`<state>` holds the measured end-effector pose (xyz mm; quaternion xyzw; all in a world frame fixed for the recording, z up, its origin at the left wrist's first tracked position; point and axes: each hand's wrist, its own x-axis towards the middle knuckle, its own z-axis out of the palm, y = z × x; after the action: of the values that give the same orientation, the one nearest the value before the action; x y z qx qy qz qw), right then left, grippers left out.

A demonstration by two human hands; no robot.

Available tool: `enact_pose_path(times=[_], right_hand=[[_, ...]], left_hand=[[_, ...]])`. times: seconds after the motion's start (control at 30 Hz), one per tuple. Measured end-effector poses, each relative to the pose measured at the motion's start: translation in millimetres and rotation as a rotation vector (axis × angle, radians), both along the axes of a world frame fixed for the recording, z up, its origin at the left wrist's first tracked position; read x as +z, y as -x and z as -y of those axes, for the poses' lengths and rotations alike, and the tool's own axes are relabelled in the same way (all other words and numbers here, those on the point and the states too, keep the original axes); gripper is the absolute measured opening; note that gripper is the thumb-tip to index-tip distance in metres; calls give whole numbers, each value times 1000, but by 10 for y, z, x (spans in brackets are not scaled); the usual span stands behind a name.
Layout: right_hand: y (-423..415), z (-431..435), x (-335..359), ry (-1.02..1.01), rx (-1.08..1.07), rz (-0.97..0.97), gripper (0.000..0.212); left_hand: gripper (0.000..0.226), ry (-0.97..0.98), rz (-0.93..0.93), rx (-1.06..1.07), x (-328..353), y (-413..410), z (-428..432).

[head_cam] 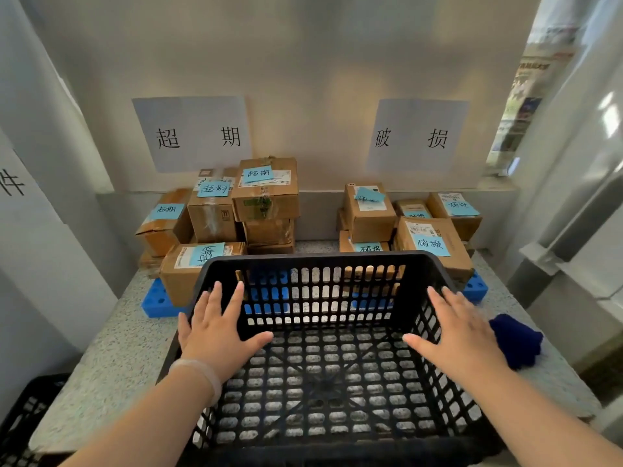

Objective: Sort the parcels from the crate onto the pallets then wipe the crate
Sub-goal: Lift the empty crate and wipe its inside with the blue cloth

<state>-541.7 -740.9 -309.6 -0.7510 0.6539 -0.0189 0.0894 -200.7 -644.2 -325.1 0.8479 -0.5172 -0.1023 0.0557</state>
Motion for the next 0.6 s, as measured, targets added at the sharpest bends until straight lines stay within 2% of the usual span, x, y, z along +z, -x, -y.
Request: enact_pose_path(times=[0.13, 0.37, 0.47, 0.6], right_hand=[[-195, -123, 1, -8, 90, 90, 96], [-4, -270, -38, 38, 85, 172, 88], [216, -194, 21, 81, 7, 264, 80], [737, 47, -23, 47, -167, 411, 60]], left_hand=[[98, -2, -58, -113, -13, 286, 100], [94, 3, -92, -298, -26, 879, 280], [91, 29, -138, -326, -50, 1115, 389], [90, 29, -174, -366, -45, 1513, 592]])
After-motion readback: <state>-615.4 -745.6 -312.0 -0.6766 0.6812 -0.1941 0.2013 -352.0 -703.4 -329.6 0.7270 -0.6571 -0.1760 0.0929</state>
